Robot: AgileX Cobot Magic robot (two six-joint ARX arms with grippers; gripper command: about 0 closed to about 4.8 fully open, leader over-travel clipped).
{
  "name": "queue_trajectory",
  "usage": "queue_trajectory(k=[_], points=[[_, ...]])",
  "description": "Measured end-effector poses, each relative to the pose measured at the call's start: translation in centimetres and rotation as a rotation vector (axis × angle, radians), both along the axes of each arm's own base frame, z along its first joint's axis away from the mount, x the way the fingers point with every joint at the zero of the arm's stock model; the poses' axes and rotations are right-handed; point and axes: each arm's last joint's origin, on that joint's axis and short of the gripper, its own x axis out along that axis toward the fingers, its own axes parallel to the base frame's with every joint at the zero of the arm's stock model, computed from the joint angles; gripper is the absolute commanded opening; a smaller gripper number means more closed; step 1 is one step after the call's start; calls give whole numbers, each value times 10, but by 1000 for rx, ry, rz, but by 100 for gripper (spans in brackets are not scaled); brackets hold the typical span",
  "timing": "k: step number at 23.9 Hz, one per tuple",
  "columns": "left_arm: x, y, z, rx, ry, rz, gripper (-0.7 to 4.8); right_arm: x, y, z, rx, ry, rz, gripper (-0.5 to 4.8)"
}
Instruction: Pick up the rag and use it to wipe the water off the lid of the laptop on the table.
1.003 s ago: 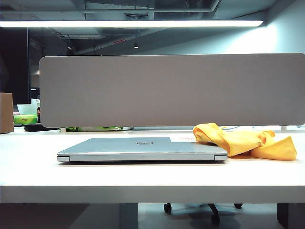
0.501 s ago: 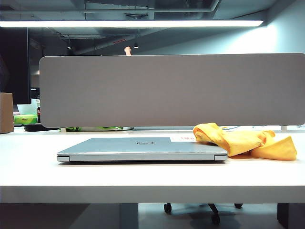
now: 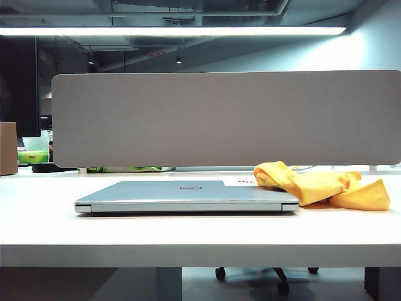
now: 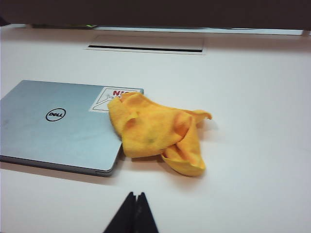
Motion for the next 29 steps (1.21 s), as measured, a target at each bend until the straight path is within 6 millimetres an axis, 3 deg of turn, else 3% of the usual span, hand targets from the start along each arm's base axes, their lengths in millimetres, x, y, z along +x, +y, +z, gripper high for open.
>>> queue_trajectory(k=[6,11,21,25,29], points=[[0,0,-2,0,22,0,21,15,10,-26,71,-76,218,0],[0,0,-2,0,23,0,21,12,15,-24,114,-96,424,-1],[0,0,-2,0,22,0,21,12,14,-22,37,-152,377,0],[0,0,-2,0,26,0,21,0,9,-13,-105,-354,327,0],[0,0,-3,0,29,0,21,-3,-1,-26,-223,-417,185,0]])
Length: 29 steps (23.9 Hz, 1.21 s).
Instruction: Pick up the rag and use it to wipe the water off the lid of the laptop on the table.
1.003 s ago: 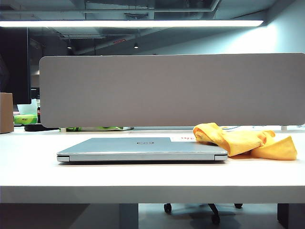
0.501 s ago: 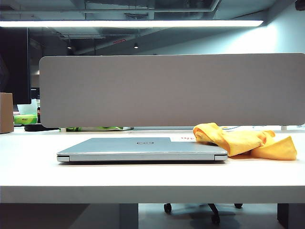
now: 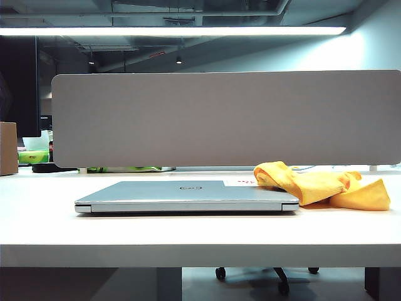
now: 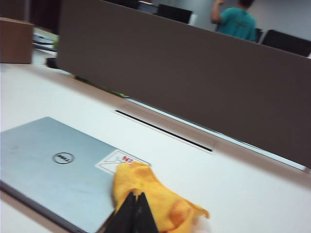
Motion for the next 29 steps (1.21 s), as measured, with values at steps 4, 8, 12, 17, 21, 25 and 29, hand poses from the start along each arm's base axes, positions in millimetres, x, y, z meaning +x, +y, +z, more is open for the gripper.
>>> queue_trajectory(k=[4,8,12,17,21,25,29], points=[[0,0,0,0,0,0,21,3,-6,-15,-1,24,-71,0],[0,0,0,0,1,0,21,8,-10,-37,99,42,-118,0],[0,0,0,0,1,0,21,8,-13,-48,222,17,-197,0],[0,0,0,0,0,-1,21,14,-14,-69,296,39,-232,0],[0,0,0,0,1,-1,21,17,-14,-84,293,117,-247,0],[0,0,0,0,0,-1,21,17,-14,-91,287,181,-257,0],[0,0,0,0,0,-1,21,17,-14,-91,286,183,-257,0]])
